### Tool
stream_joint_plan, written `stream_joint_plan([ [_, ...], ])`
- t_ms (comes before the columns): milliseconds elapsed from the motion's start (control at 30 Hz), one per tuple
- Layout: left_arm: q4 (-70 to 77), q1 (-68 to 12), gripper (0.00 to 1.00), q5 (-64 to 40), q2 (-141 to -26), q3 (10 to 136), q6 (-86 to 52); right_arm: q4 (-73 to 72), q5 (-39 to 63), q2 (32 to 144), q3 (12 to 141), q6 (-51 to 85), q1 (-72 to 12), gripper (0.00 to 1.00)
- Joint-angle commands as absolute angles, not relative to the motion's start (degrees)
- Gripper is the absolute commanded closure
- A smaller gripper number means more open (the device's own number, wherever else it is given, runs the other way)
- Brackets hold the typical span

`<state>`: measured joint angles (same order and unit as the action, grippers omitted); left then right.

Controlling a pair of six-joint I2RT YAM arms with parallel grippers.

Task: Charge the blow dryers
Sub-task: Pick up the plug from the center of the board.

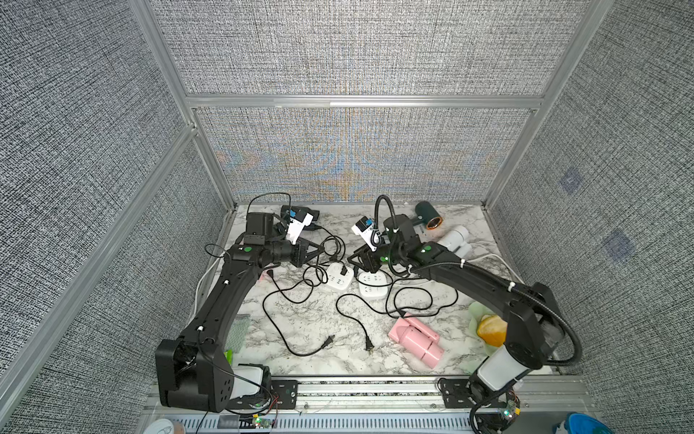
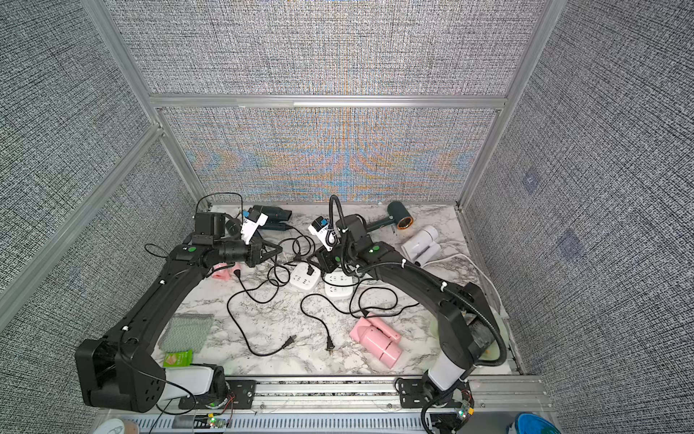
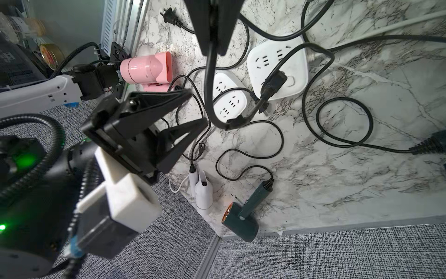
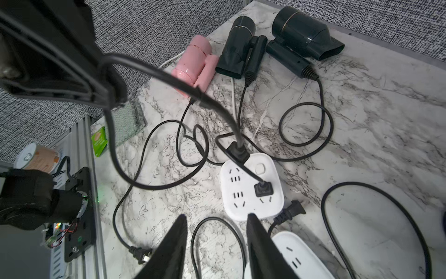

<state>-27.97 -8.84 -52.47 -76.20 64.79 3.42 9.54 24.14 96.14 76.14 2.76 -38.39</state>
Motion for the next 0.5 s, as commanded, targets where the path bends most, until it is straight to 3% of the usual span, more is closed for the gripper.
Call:
stream_joint_plan([
  [0,-26.9,-8.8,0.98,-54.1,-75.8,64.5,3.7,8.1,23.1,99.9,80.6,1.6,-38.5,0.57],
  [333,-26.7,-8.8,0.98,-54.8,-75.6,63.8,3.4,3.2,24.5,106.1,84.5,1.3,-38.6,0.57],
  [467,-26.6,-8.8,0.98,-54.6,-75.3,63.8,3.3,-0.5,25.6,107.3,83.8,2.7,-38.7,0.63],
])
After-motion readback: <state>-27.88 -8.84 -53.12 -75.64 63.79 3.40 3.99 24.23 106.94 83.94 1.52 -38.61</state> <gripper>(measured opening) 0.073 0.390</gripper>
